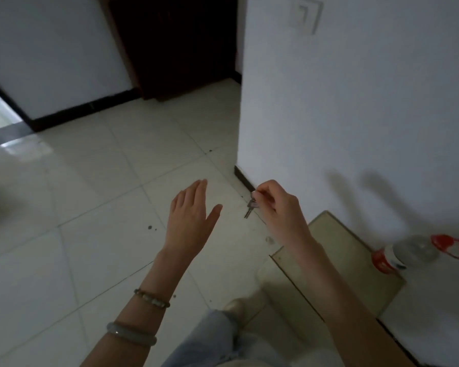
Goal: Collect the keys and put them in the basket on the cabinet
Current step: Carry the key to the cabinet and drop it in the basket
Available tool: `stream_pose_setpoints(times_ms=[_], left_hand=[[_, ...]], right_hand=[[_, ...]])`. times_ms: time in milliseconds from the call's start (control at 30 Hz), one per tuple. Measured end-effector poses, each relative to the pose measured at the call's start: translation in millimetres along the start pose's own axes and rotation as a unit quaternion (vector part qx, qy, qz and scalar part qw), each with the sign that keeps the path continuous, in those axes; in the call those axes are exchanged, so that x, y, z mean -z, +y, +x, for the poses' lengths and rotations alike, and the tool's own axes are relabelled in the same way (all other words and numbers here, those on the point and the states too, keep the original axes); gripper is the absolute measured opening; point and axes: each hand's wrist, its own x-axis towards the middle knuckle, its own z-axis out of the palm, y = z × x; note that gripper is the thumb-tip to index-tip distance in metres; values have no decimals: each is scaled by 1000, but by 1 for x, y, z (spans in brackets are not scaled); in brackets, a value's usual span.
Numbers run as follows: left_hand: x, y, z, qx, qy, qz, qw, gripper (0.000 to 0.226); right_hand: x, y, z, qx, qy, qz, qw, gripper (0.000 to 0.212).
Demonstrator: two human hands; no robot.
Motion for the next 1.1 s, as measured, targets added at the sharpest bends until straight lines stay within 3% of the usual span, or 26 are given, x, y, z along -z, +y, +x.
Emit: stream_pose_setpoints(times_ms=[233, 467, 1100], left_hand=[[27, -44, -25, 89, 38, 34, 995, 60], [35, -88, -1, 125, 50, 41, 990, 62], [66, -304, 252, 90, 27, 56, 994, 61]], right_hand=[[-43, -21, 25, 49, -70, 7, 996, 5], [-80, -29, 75, 77, -97, 15, 992, 9], [-224, -66, 358, 10, -66, 25, 997, 9]])
